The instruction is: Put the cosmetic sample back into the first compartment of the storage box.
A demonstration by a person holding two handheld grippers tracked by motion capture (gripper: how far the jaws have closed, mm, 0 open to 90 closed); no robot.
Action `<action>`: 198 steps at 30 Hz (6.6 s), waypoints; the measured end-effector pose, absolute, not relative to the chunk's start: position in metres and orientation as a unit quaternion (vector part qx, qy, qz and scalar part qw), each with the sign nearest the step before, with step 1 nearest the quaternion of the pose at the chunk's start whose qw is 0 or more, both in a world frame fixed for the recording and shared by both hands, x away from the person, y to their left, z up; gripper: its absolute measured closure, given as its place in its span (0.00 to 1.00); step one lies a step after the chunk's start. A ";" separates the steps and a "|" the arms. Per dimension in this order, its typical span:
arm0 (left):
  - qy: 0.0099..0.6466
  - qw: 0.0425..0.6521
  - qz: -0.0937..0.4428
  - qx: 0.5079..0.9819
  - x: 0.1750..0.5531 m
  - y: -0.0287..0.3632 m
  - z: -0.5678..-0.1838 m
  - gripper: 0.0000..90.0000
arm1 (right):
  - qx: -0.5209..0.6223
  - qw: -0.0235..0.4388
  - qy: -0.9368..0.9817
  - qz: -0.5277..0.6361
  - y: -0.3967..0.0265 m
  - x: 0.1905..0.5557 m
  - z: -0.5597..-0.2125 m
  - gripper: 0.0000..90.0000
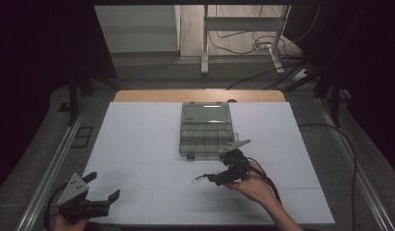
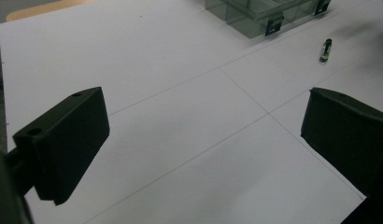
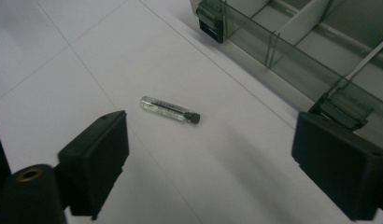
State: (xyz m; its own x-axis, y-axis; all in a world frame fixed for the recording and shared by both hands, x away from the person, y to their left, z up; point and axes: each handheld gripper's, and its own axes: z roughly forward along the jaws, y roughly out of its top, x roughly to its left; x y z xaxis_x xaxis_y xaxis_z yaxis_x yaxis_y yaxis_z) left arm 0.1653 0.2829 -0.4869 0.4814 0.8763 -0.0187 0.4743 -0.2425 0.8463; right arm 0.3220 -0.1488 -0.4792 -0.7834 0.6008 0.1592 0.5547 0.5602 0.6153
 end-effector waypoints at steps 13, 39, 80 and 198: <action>0.449 0.415 0.241 0.753 0.165 0.282 -0.487 0.02 | 0.296 0.053 0.897 0.324 -0.134 0.330 -0.482 0.39; 0.444 0.412 0.245 0.757 0.165 0.280 -0.487 0.02 | 0.241 0.021 0.925 0.293 -0.099 0.335 -0.504 0.60; 0.441 0.410 0.245 0.760 0.165 0.279 -0.487 0.02 | 0.238 0.051 0.918 0.313 -0.100 0.336 -0.494 0.90; 0.433 0.413 0.235 0.766 0.166 0.280 -0.487 0.02 | 0.335 0.116 0.868 0.347 -0.044 0.456 -0.487 0.90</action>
